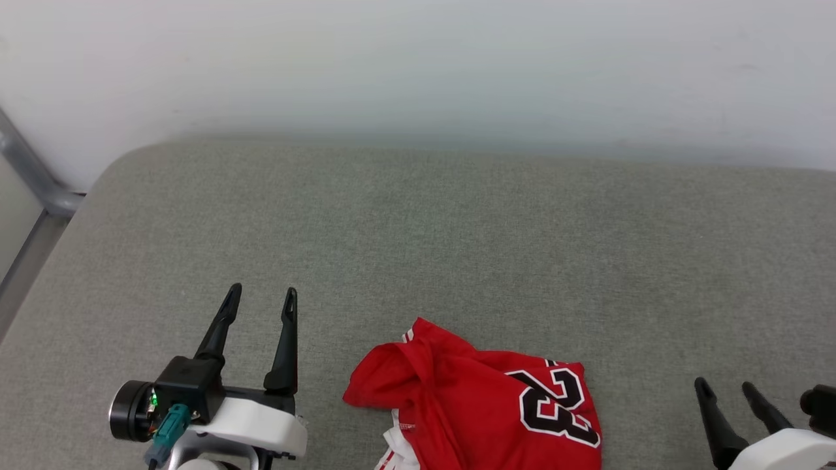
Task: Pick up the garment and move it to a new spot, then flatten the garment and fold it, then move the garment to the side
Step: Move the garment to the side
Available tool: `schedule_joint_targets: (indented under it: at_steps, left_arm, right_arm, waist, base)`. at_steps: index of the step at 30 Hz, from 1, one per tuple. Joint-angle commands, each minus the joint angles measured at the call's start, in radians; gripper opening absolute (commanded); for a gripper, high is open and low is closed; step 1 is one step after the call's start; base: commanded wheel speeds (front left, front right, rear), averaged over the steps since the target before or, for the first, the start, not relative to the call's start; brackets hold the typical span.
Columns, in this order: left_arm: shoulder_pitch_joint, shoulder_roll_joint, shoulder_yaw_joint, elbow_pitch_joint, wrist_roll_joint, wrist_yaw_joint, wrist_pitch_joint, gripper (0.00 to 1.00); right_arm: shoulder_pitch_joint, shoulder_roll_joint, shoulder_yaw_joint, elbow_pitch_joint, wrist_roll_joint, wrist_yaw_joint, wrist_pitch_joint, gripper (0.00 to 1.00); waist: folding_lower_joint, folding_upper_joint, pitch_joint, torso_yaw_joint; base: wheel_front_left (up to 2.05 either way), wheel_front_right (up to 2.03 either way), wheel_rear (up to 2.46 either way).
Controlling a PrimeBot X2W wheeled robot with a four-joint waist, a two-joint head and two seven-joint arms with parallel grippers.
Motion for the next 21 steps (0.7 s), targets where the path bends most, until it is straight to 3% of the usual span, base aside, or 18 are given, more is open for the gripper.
schedule_joint_targets:
  at_steps: [1,12,21]
  left_arm:
    - [-0.018,-0.007,0.006,-0.007,0.009,-0.006,-0.005,1.00]
    - [-0.088,-0.066,0.029,-0.007,0.048,-0.059,-0.005,1.00]
    - [-0.112,-0.100,0.059,0.007,0.081,-0.099,-0.005,1.00]
  right_arm:
    - [-0.013,-0.004,0.004,0.020,0.026,0.000,0.028,1.00]
    - [-0.086,-0.003,0.135,0.150,0.175,0.000,0.196,1.00]
    - [-0.094,0.000,0.212,0.267,0.282,-0.001,0.346,1.00]
  waist:
    - [0.0000,0.0000,0.035,0.027]
    - [0.0000,0.0000,0.150,0.094]
    - [0.0000,0.0000,0.188,0.108]
  base:
    - [0.00,0.00,0.00]
    - [0.00,0.00,0.00]
    - [0.00,0.00,0.00]
